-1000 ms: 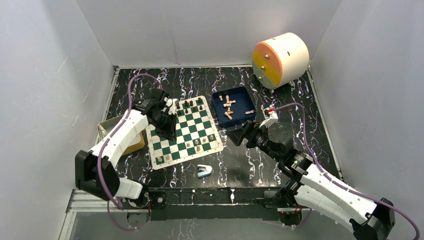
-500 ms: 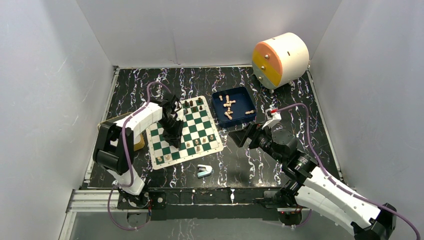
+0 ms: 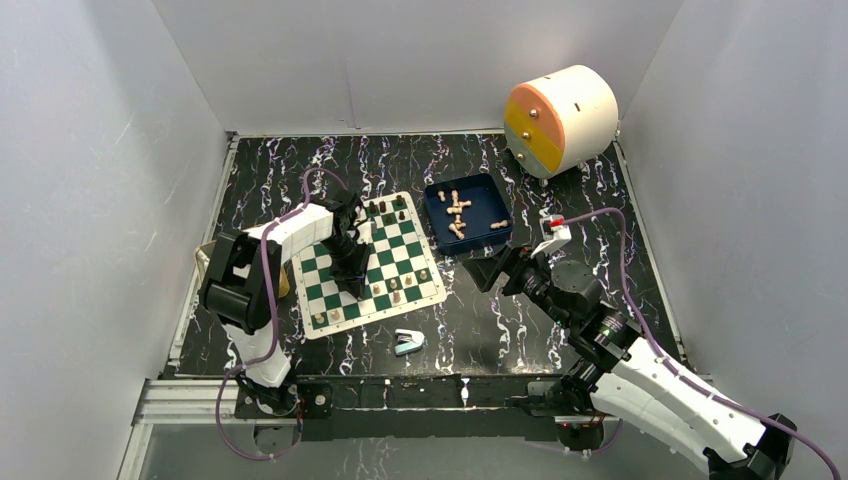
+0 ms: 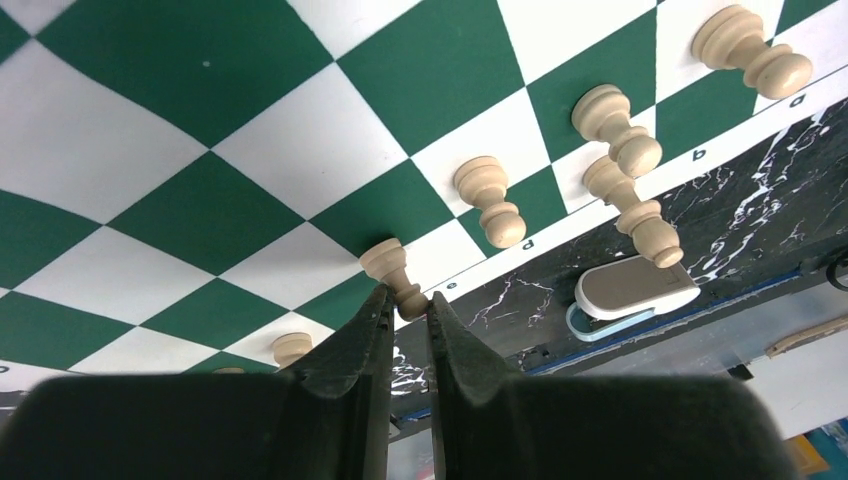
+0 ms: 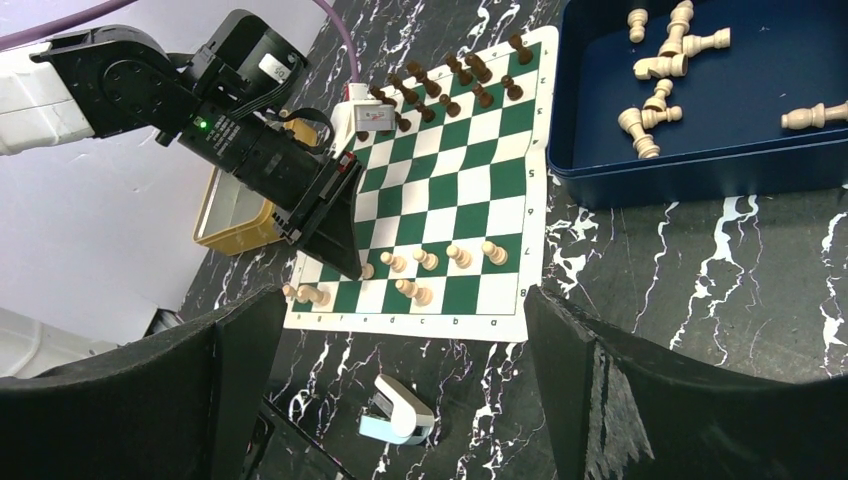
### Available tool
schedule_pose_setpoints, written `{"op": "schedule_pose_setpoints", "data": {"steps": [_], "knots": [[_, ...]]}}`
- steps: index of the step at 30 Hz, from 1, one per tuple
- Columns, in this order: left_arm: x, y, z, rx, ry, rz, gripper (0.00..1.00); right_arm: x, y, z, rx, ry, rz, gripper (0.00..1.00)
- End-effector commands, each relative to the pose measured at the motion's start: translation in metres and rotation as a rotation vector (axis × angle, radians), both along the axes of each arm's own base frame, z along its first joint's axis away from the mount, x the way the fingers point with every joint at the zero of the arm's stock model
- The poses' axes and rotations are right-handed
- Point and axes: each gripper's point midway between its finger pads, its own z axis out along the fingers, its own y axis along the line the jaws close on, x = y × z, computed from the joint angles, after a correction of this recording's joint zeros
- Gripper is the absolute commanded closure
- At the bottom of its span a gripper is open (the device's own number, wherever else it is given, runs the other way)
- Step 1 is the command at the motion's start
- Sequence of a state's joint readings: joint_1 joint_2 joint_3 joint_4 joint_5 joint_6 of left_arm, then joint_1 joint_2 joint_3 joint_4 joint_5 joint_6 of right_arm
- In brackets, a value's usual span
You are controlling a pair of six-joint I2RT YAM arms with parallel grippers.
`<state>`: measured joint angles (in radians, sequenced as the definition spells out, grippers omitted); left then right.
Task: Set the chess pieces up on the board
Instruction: Place the chess piece on the chessboard.
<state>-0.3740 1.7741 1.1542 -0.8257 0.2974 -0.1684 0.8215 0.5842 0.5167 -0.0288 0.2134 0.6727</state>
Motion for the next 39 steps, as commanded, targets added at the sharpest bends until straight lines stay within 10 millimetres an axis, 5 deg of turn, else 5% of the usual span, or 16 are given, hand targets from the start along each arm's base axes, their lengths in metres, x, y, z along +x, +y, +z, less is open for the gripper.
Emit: {"op": "schedule_pose_setpoints", "data": {"steps": [1,21,39], "knots": [[0.008,-0.004,0.005,-0.031,-0.024,-0.011,1.00,0.004,-0.001,0.037,0.052,-0.077,-0.018,0.01],[0.021,-0.008,0.007,-0.042,-0.045,-0.034,1.00,0.007,0.002,0.031,0.034,-0.069,-0.014,0.01],[0.013,-0.010,0.010,-0.057,-0.003,-0.033,1.00,0.006,0.006,0.036,0.047,-0.073,0.004,0.01]]}}
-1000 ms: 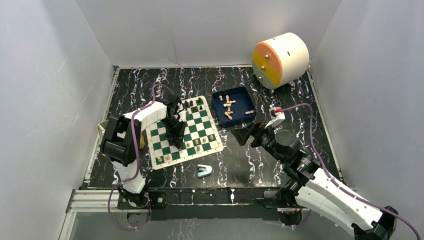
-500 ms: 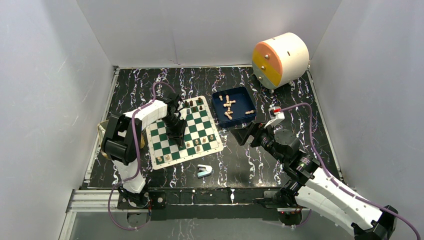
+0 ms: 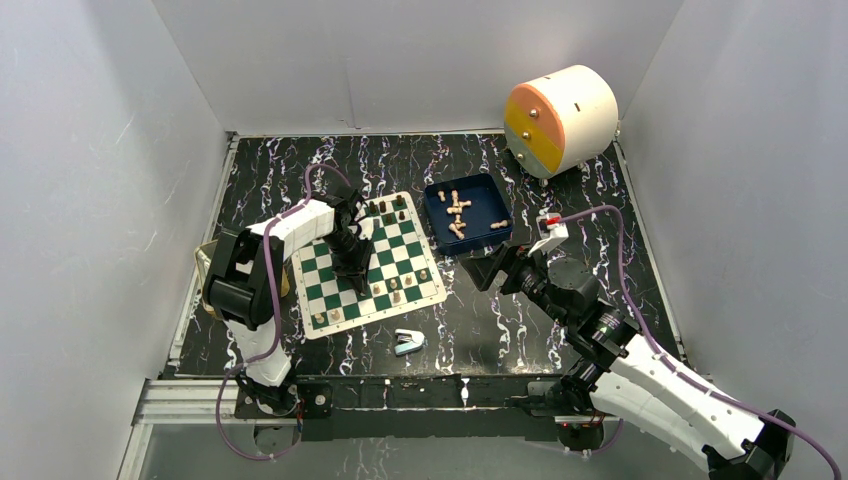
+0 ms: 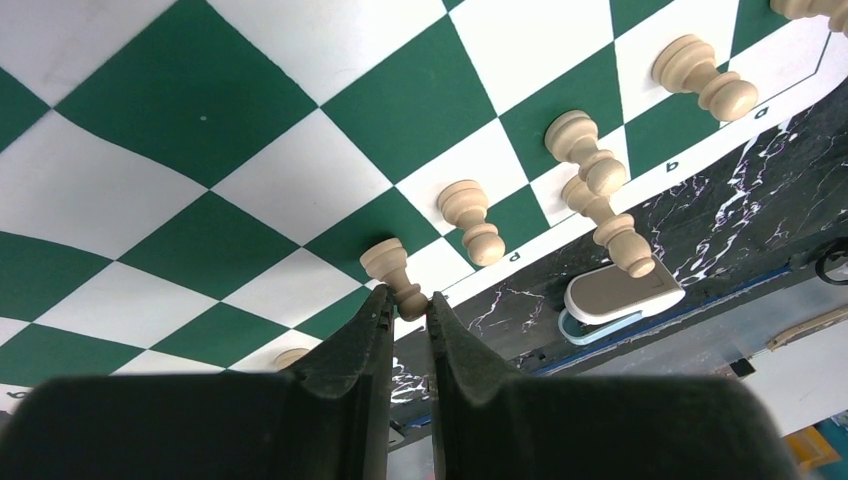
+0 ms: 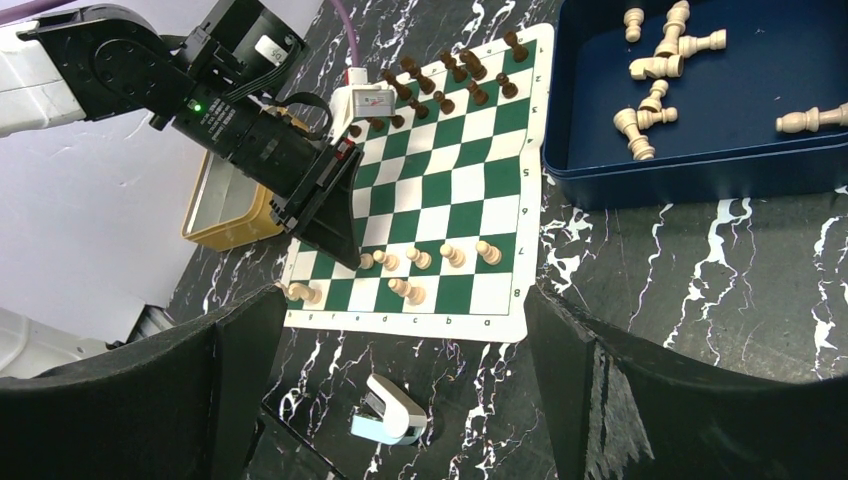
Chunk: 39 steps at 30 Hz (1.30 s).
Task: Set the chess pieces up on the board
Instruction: Place the chess piece on the chessboard, then pick up the chess piece from the storage box.
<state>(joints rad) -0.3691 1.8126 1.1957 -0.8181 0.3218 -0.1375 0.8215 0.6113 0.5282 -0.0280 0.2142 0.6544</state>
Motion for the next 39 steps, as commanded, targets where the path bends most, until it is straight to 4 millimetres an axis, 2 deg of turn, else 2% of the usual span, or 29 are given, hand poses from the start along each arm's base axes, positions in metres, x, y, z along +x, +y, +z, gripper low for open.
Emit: {"op": "schedule_pose_setpoints", "data": {"steps": [1,9,11,14,17,20,26,30,32,34,35,39], "knots": [[0.001,-0.006,0.011,-0.036,0.007,-0.008,1.00,0.003,0.004,0.038,0.075,-0.069,0.002,0.01],[-0.003,-0.002,0.000,-0.014,0.042,-0.010,0.98,0.003,0.004,0.039,0.081,-0.070,-0.003,0.01],[-0.001,0.000,0.000,0.003,0.033,-0.011,0.93,0.003,0.003,0.038,0.084,-0.072,-0.004,0.01],[0.003,0.003,0.002,0.022,0.021,-0.017,0.80,0.004,0.004,0.037,0.079,-0.073,-0.004,0.01],[0.008,0.004,0.007,0.032,0.006,-0.024,0.71,0.003,0.006,0.034,0.074,-0.065,0.010,0.01],[0.013,0.004,0.013,0.036,-0.007,-0.032,0.65,0.002,0.010,0.030,0.067,-0.054,0.026,0.01],[0.024,0.003,0.028,0.037,-0.055,-0.048,0.60,0.003,0.015,0.024,0.053,-0.034,0.041,0.01],[0.042,0.000,0.051,0.024,-0.157,-0.025,0.57,0.011,0.010,0.017,-0.012,-0.034,0.002,0.01],[0.054,-0.005,0.070,-0.006,-0.234,-0.013,0.53,0.017,0.000,0.001,-0.125,0.011,-0.043,0.01],[0.063,-0.016,0.093,-0.082,-0.316,-0.019,0.34,0.023,-0.007,-0.008,-0.219,0.028,-0.075,0.01],[0.065,-0.021,0.106,-0.122,-0.357,-0.027,0.12,0.029,-0.012,-0.011,-0.261,0.031,-0.110,0.01],[0.076,-0.029,0.151,-0.204,-0.526,-0.035,0.11,0.046,-0.019,-0.016,-0.407,0.017,-0.159,0.01]]}}
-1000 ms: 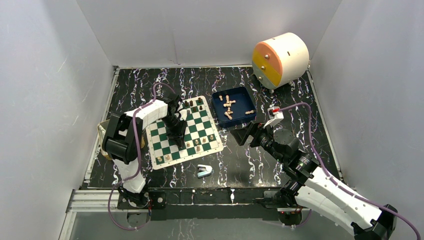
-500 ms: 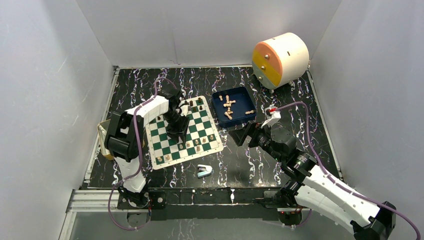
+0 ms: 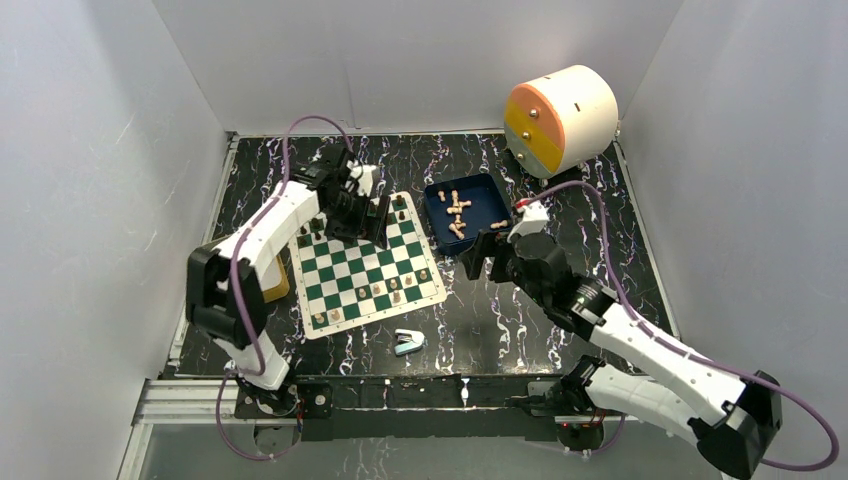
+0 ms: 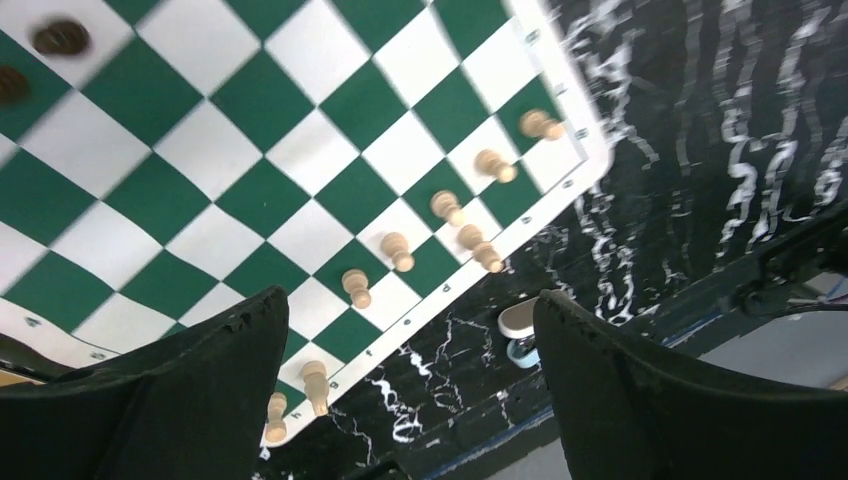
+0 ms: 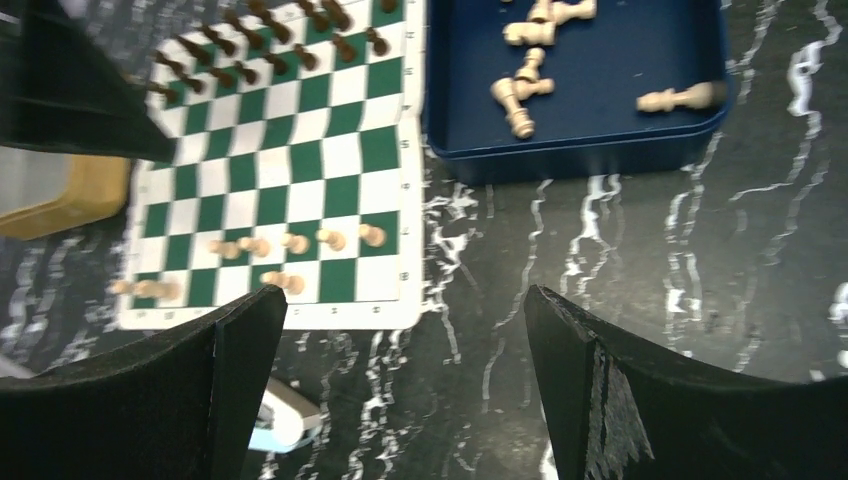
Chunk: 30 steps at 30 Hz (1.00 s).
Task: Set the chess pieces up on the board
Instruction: Pick up the chess piece from the storage box.
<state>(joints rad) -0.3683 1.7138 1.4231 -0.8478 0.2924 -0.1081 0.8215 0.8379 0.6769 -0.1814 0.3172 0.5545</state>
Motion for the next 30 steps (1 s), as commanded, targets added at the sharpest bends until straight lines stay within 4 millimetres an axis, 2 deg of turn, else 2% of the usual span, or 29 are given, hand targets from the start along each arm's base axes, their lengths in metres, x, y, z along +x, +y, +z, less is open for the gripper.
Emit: {"op": "schedule_pose_setpoints", "data": {"steps": [1,4,6,9,12,15,18,20,22,25,30], "knots": [[0.018,-0.010,0.080,-0.132,-0.279,-0.014,0.11,0.025,-0.017,0.014,-0.172,-0.071,-0.092,0.01],[0.020,-0.003,0.106,-0.142,-0.408,0.019,0.11,0.041,-0.020,0.016,-0.248,-0.078,-0.144,0.01],[0.017,0.002,0.115,-0.147,-0.475,0.035,0.11,0.050,-0.014,0.019,-0.283,-0.087,-0.143,0.01],[0.007,0.016,0.115,-0.133,-0.559,0.066,0.10,0.067,0.000,0.024,-0.331,-0.117,-0.112,0.01],[-0.005,0.039,0.100,-0.078,-0.637,0.141,0.09,0.086,0.008,0.017,-0.377,-0.123,-0.092,0.04],[-0.019,0.056,0.082,-0.066,-0.679,0.226,0.06,0.106,0.015,0.004,-0.390,-0.100,-0.043,0.14],[-0.036,0.064,0.066,-0.068,-0.674,0.245,0.08,0.125,0.020,-0.008,-0.389,-0.092,-0.010,0.31],[-0.042,0.066,0.064,-0.073,-0.694,0.230,0.08,0.139,0.019,-0.019,-0.389,-0.061,0.004,0.47],[-0.045,0.067,0.061,-0.074,-0.710,0.222,0.10,0.155,0.018,-0.026,-0.379,-0.040,0.020,0.57],[-0.049,0.067,0.053,-0.102,-0.734,0.234,0.13,0.175,0.024,-0.038,-0.388,-0.002,0.062,0.62],[-0.051,0.059,0.055,-0.132,-0.743,0.198,0.18,0.204,0.035,-0.059,-0.458,0.018,0.154,0.60]]}}
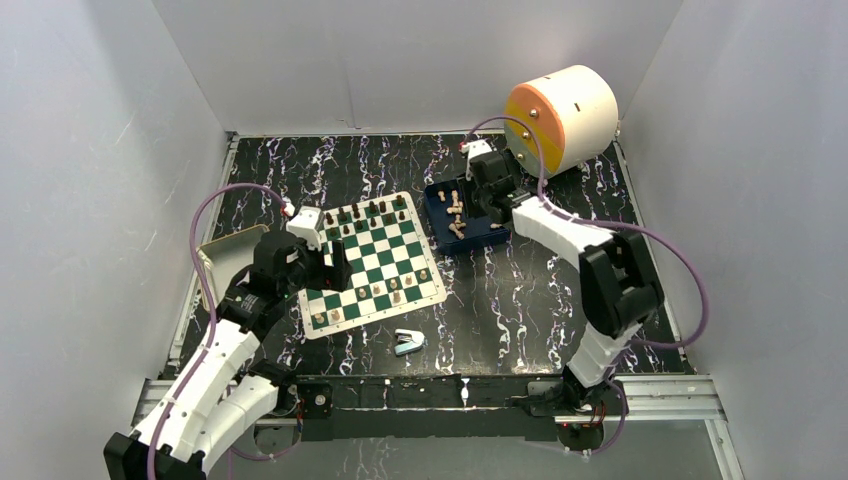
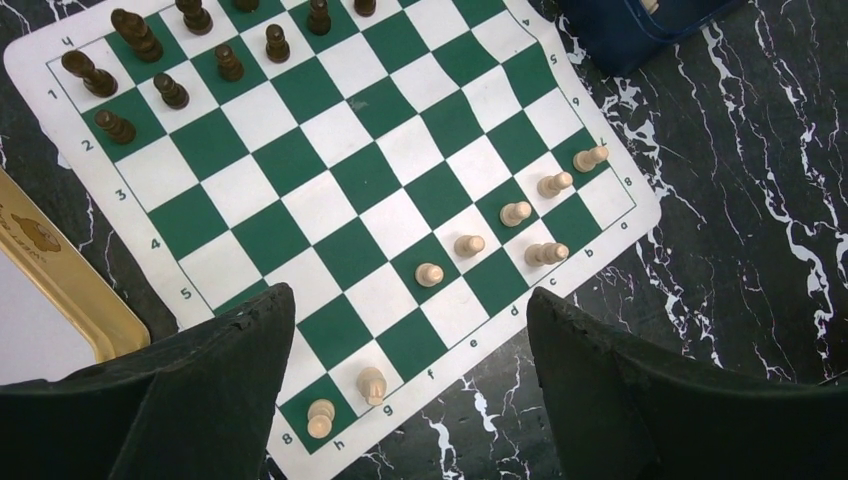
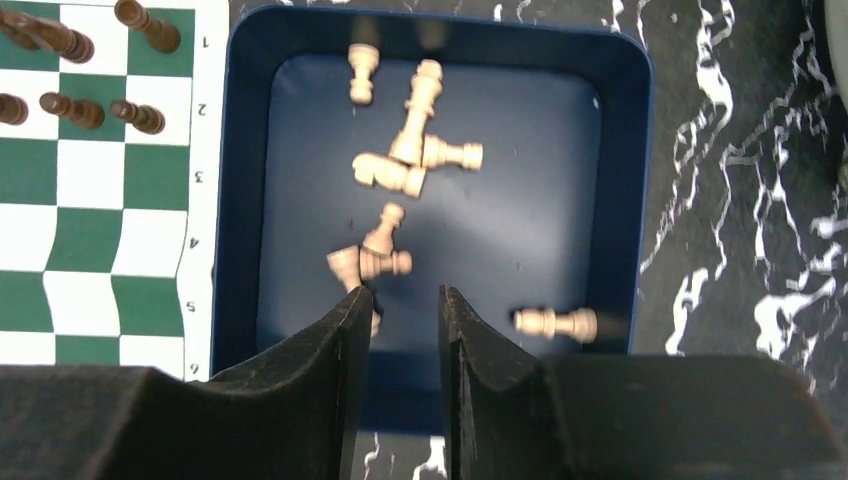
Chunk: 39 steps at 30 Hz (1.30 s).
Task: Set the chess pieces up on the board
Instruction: Pick up the chess piece from the storage box.
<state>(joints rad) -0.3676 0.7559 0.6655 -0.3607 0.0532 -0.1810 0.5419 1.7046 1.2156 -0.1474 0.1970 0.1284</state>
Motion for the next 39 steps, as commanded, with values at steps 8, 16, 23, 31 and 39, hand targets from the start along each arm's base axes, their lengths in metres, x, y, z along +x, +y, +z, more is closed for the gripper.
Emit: {"op": "schedule_pose_setpoints", "data": {"steps": [8,16,23,31,39], "knots": [[0.005,-0.004,0.019,0.005,-0.091,-0.017,0.20,0.060,0.019,-0.006,-0.039,0.006,0.159,0.57],[0.006,-0.004,0.019,0.011,-0.093,-0.017,0.21,0.049,0.030,-0.015,-0.010,0.032,0.347,0.55],[0.007,-0.007,0.013,0.016,-0.067,-0.033,0.21,0.048,0.038,-0.023,-0.103,-0.013,0.582,0.54],[0.008,-0.008,0.009,0.025,-0.051,-0.037,0.22,0.055,0.047,-0.042,-0.128,0.031,0.667,0.54],[0.009,-0.008,0.006,0.033,-0.041,-0.038,0.22,0.060,0.043,-0.067,-0.172,0.065,0.667,0.54]]}}
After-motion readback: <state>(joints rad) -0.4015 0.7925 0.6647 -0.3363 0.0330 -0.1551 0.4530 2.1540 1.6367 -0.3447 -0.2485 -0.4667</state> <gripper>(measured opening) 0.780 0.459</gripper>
